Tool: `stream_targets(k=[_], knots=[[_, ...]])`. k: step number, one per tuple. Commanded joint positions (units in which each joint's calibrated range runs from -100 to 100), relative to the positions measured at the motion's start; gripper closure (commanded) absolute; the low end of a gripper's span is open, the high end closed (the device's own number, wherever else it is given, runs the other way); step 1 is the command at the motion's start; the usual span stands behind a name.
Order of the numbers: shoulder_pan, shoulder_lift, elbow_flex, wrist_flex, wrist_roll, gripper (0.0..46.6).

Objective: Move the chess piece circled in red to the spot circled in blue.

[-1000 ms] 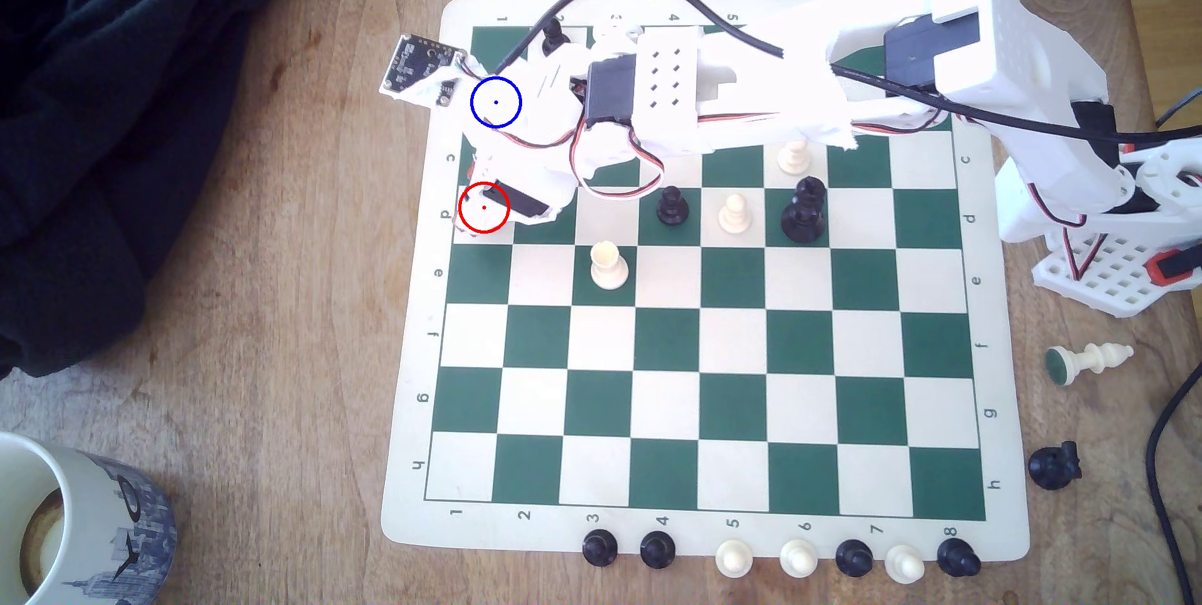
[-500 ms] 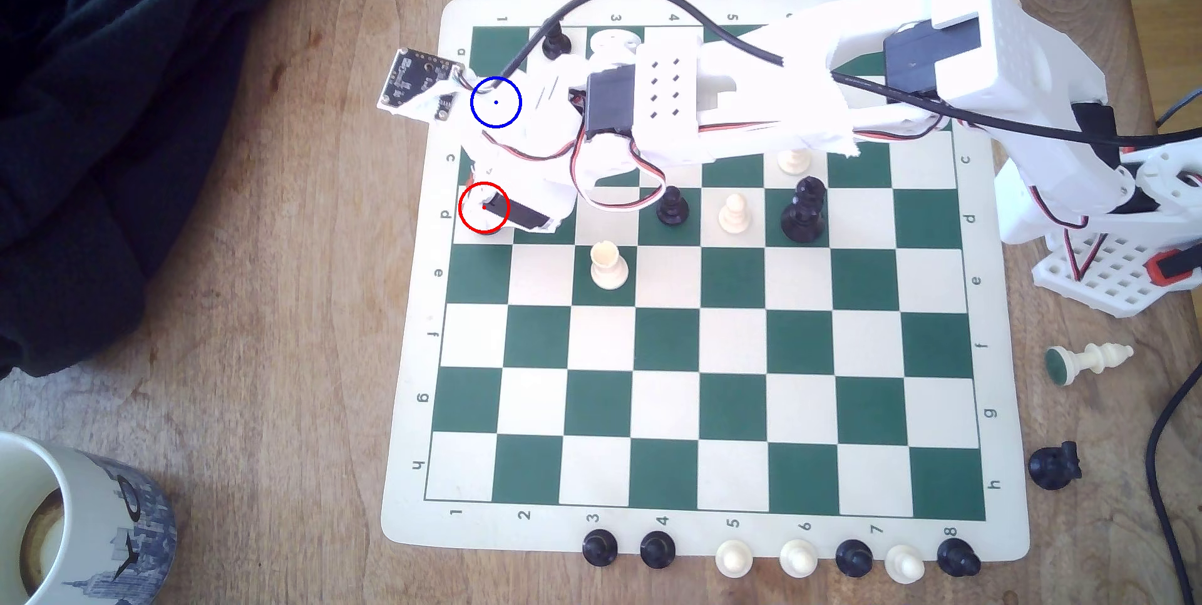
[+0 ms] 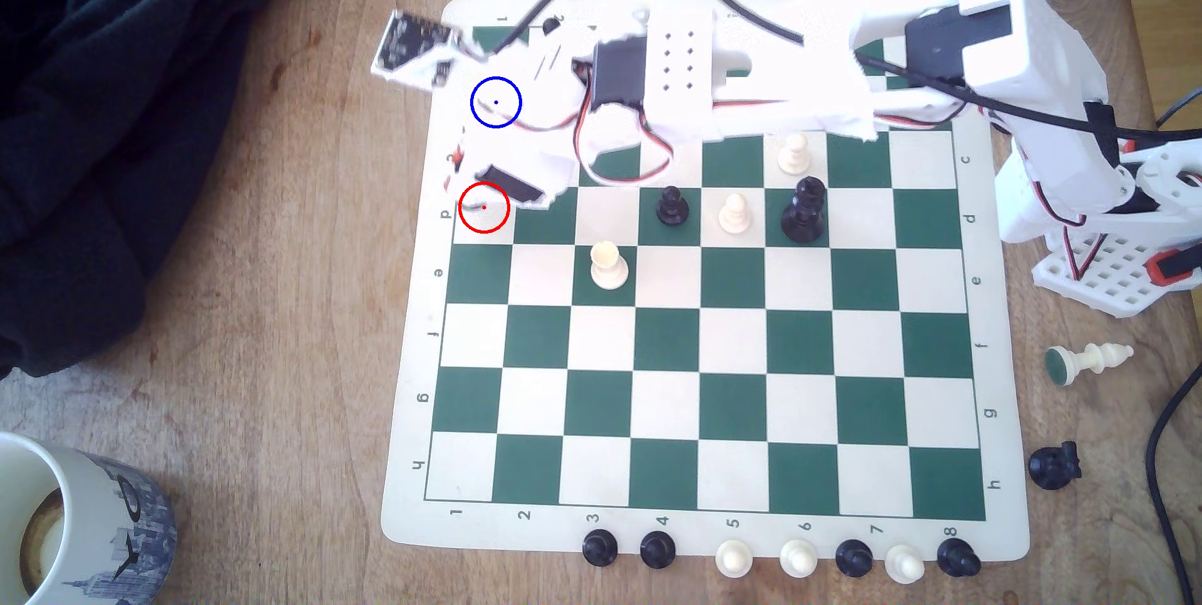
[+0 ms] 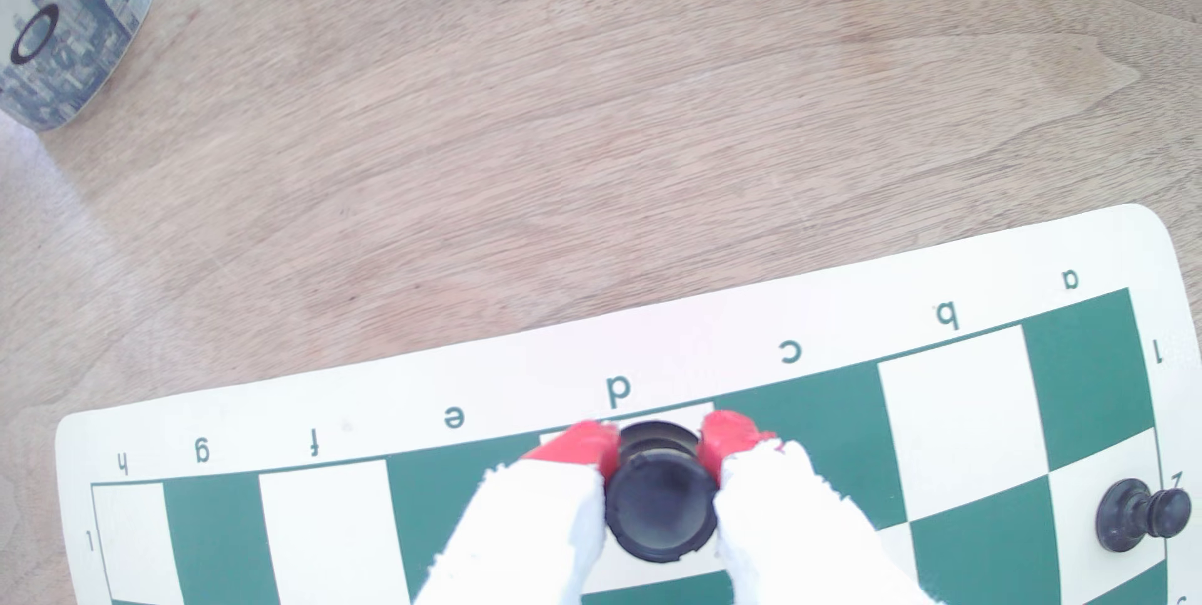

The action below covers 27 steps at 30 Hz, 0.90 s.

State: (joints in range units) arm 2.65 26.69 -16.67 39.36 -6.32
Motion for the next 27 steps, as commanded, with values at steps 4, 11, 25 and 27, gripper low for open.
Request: stream_targets(k=[4,11,25,27], knots=[[2.86,-9.11,-2.64,-0.79,2.69,46.4],[7.08,-7.25,-1.64,-3.41,4.0,46.4],[8.96,-0.29,-1.55,-7.75,4.44,46.4],[9.12,1.41,-1.55,-8.57,4.44,46.4]])
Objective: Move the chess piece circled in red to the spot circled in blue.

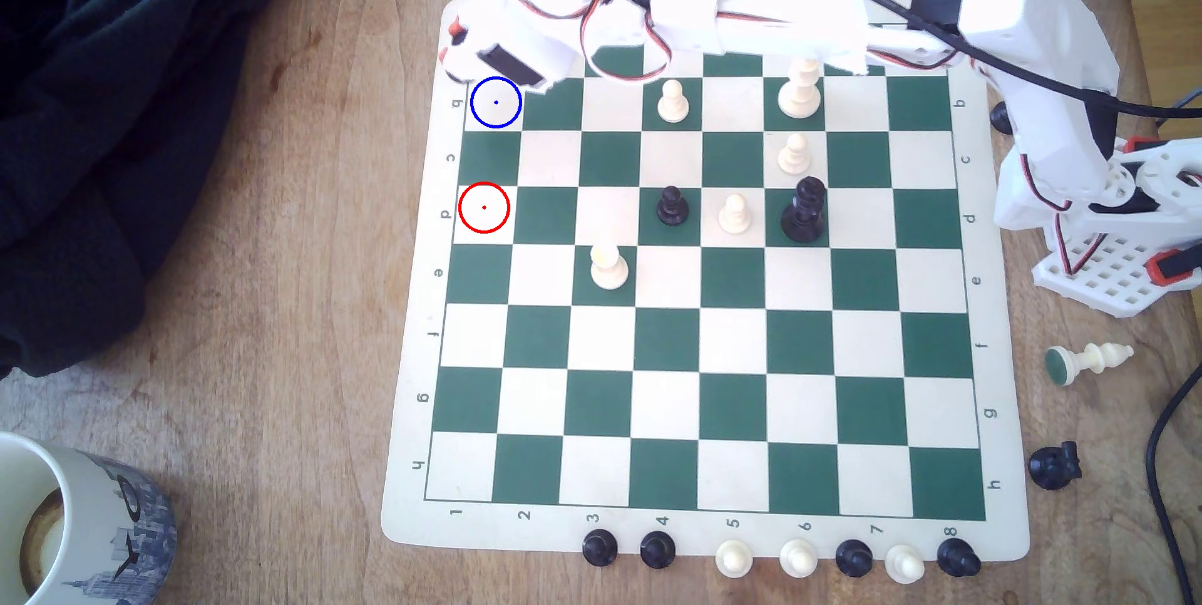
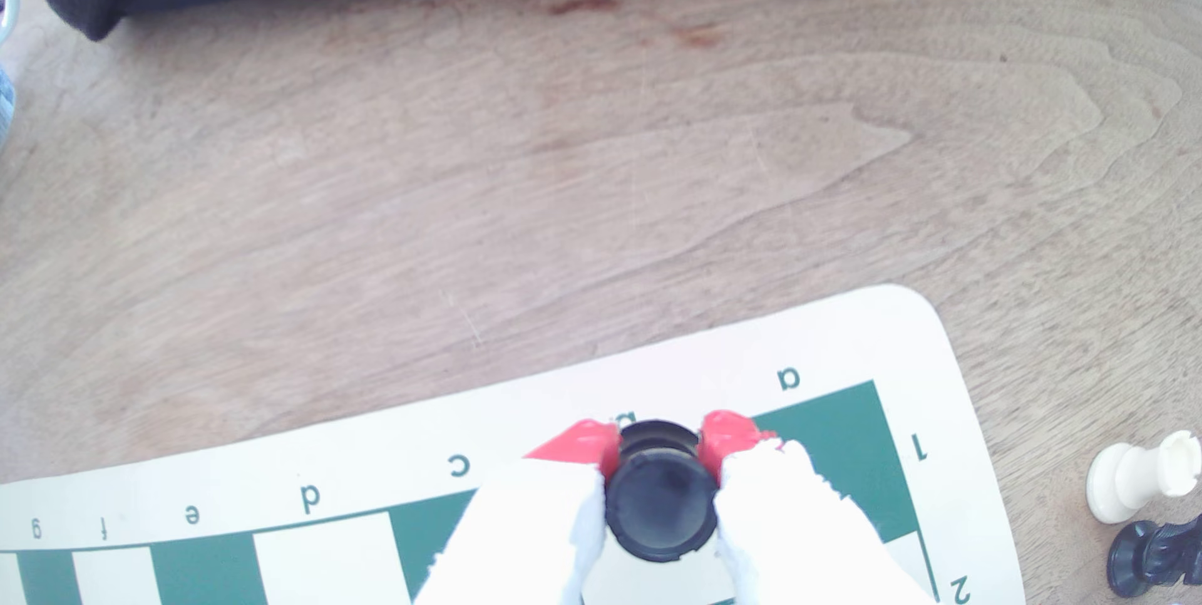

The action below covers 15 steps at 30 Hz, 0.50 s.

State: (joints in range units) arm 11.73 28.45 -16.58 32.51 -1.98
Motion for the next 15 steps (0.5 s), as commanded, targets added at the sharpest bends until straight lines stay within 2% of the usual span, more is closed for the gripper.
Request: stream_targets(k=[1,15], knots=[[0.12,0.59,-1.64,-1.96,0.1,46.4],[0.12,3.05,-1.1,-2.62,0.05,46.4]])
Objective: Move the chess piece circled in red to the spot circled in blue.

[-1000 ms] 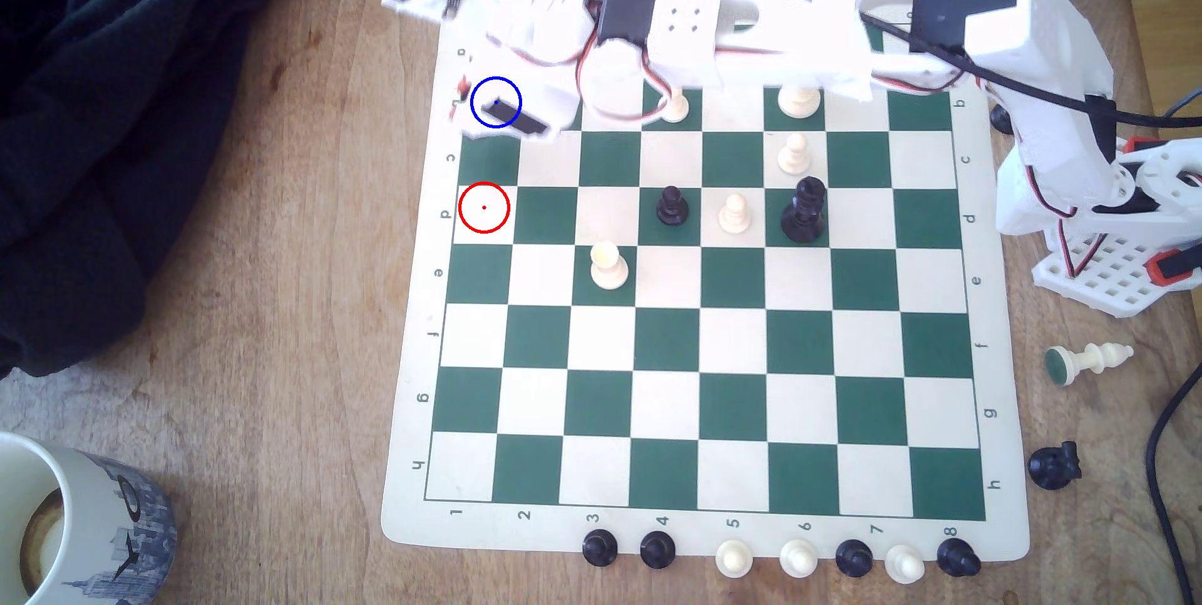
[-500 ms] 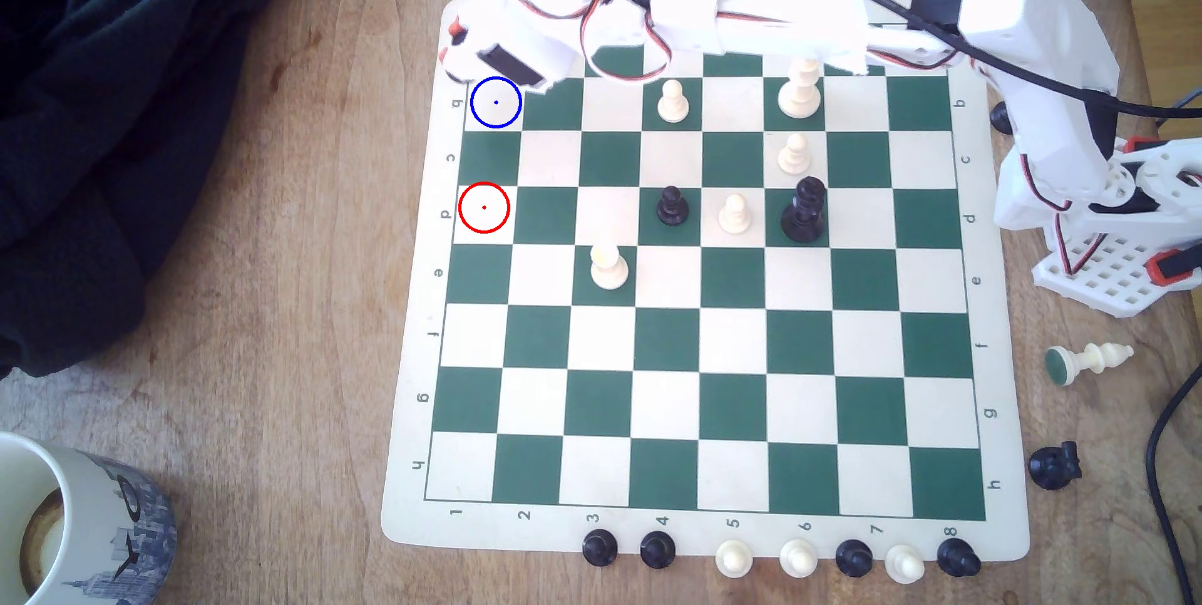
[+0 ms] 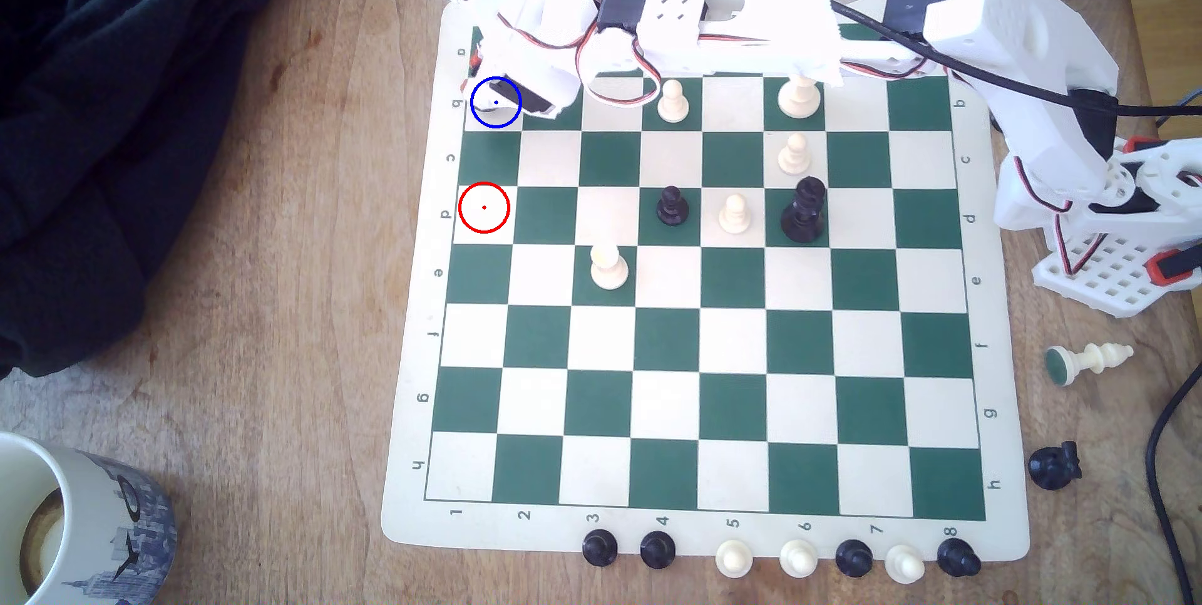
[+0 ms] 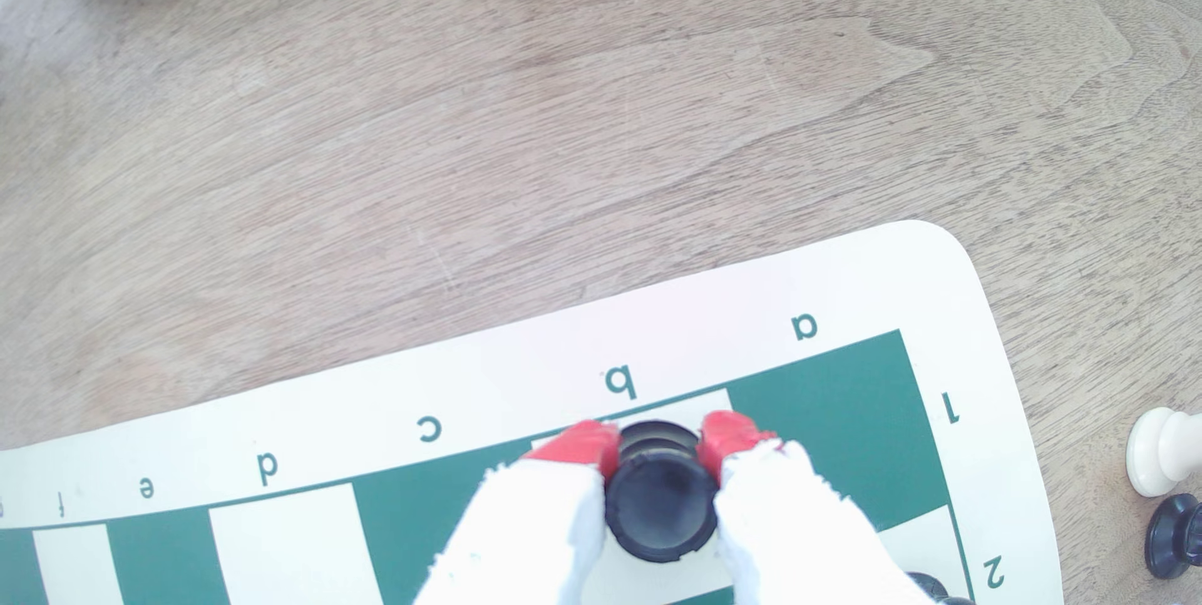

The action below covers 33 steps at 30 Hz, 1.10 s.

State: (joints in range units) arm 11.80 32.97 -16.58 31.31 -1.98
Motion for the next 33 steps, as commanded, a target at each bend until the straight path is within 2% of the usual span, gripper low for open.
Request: stream_targets(k=[1,8,11,12,13,18,23,33], knots=[[-0.03,-1.39,-1.1,-1.26,0.05,46.4],[-0.26,-0.8,-1.0,-0.6,0.2,45.9],[-0.18,-0.71,-1.0,-0.27,0.24,39.7],[-0.11,-0.63,-1.0,-0.03,0.24,35.5],[-0.03,-0.63,-1.0,-0.03,0.24,33.5],[0.75,-1.39,-1.37,-0.11,-0.44,26.5],[0.91,-5.98,3.53,-0.03,-0.68,24.4],[-0.34,-22.02,18.67,0.46,-1.61,24.1]])
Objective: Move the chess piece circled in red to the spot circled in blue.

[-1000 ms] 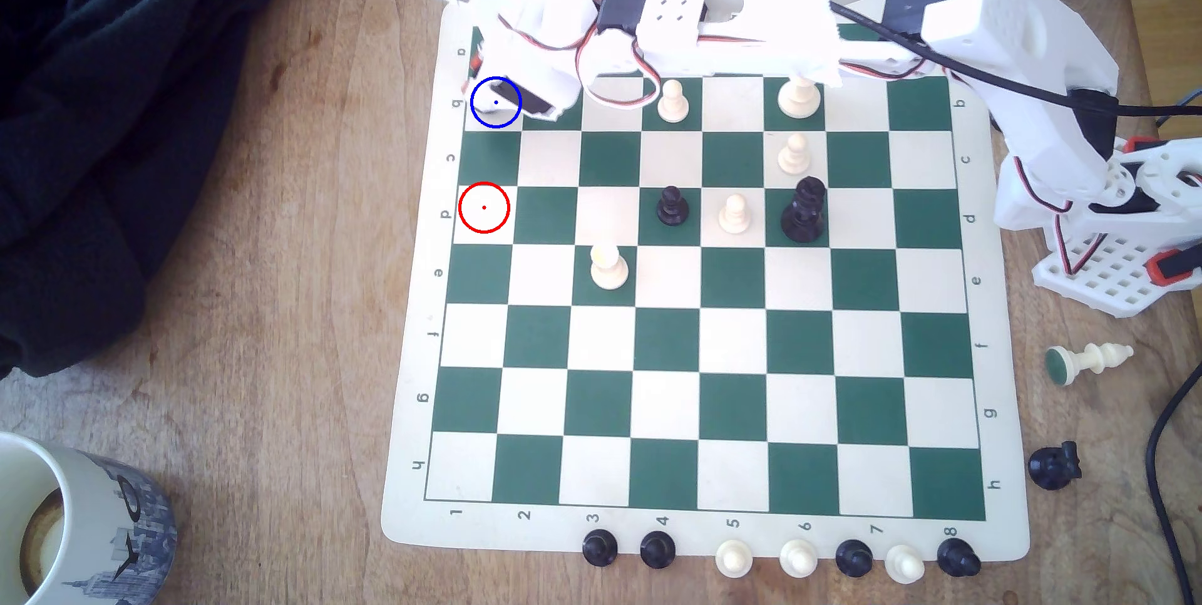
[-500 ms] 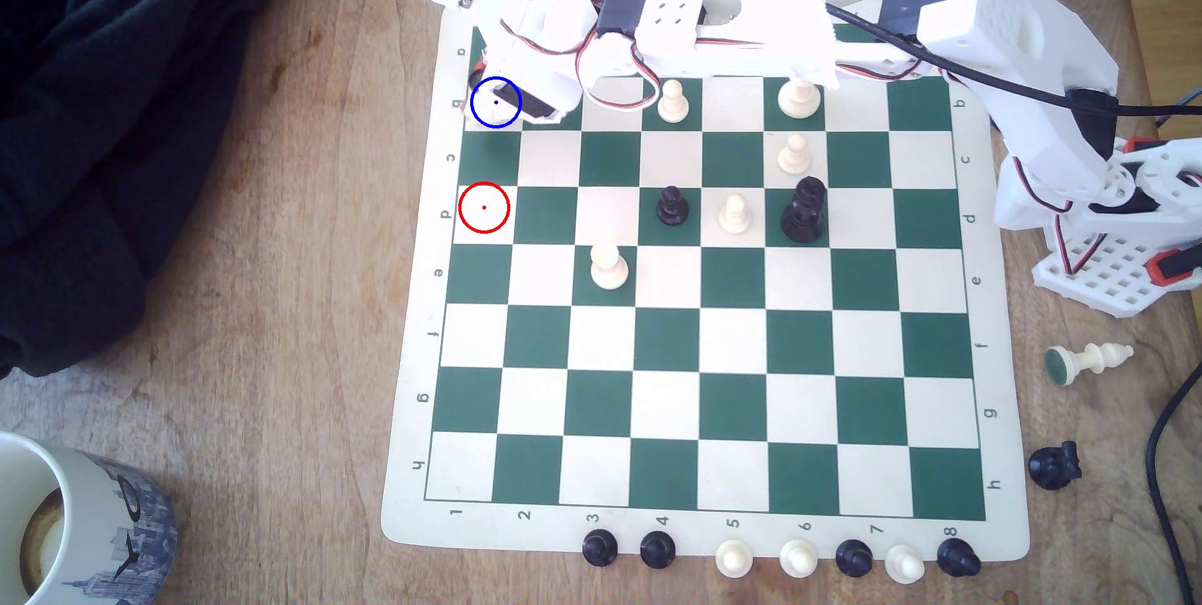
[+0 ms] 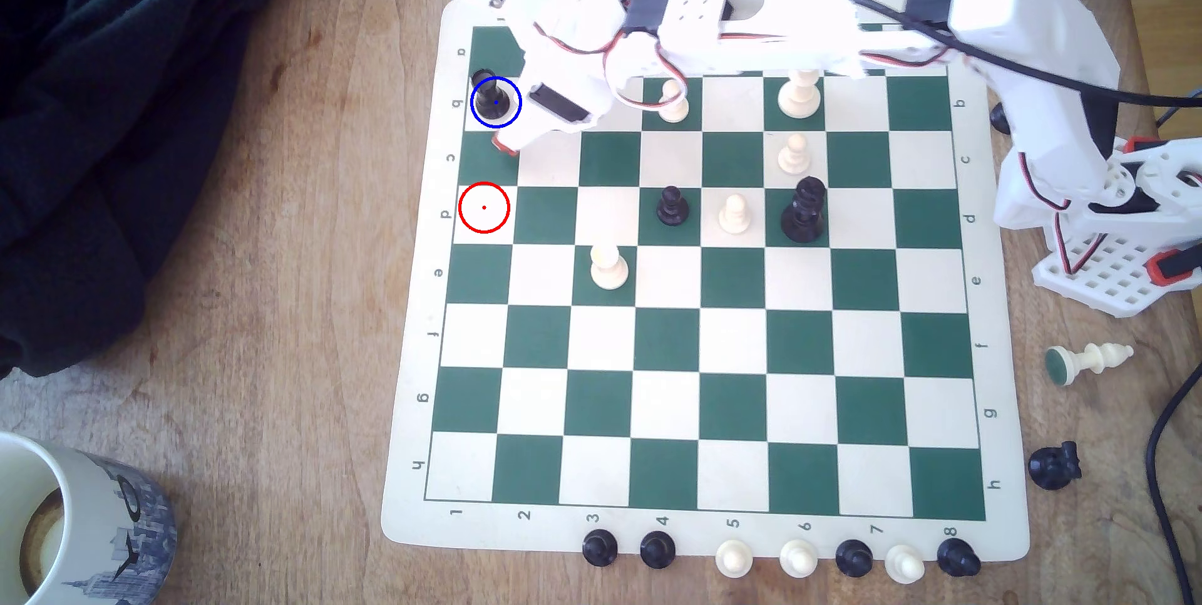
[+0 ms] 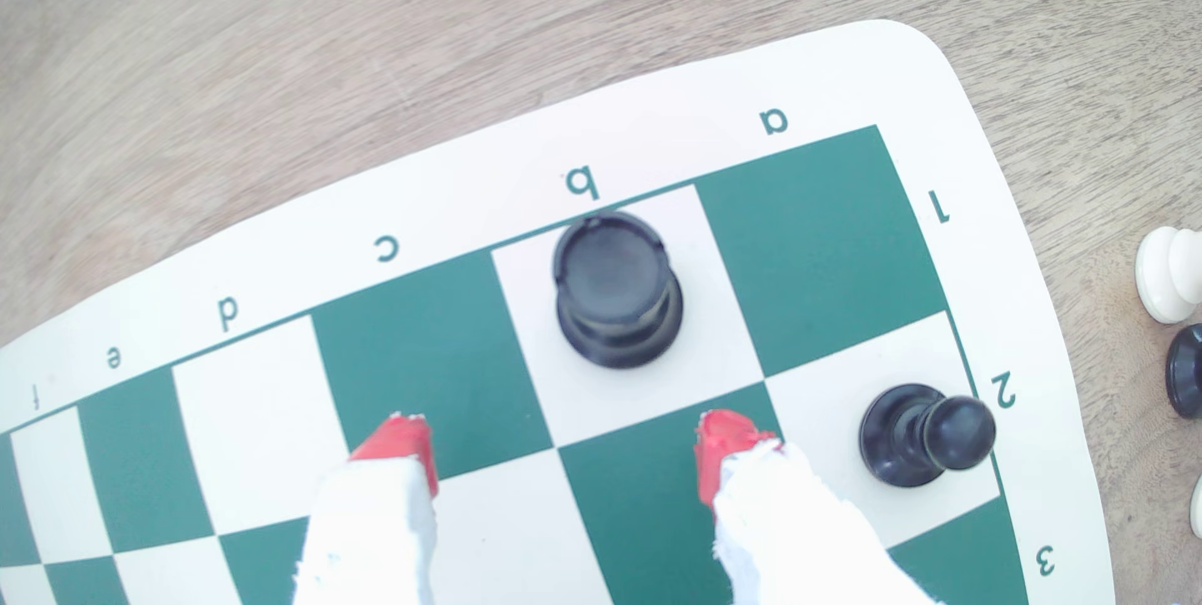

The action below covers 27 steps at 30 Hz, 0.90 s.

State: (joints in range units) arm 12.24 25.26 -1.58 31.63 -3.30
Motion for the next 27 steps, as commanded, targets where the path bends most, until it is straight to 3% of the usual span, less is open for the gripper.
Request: stream_targets(k=[1,13,14,15,25,26,27], knots=[[-1.02,-17.28,6.84,0.14,-0.29,24.1],[-2.35,-37.83,28.51,-1.58,-0.63,25.7],[-2.5,-41.99,33.13,-2.97,-0.63,28.0],[-2.89,-46.31,37.94,-4.44,-0.63,33.4],[-5.16,-68.05,61.78,-14.11,-0.29,38.8],[-5.24,-69.57,64.41,-16.89,-0.24,40.4],[-5.01,-71.53,70.85,-27.87,-0.15,46.0]])
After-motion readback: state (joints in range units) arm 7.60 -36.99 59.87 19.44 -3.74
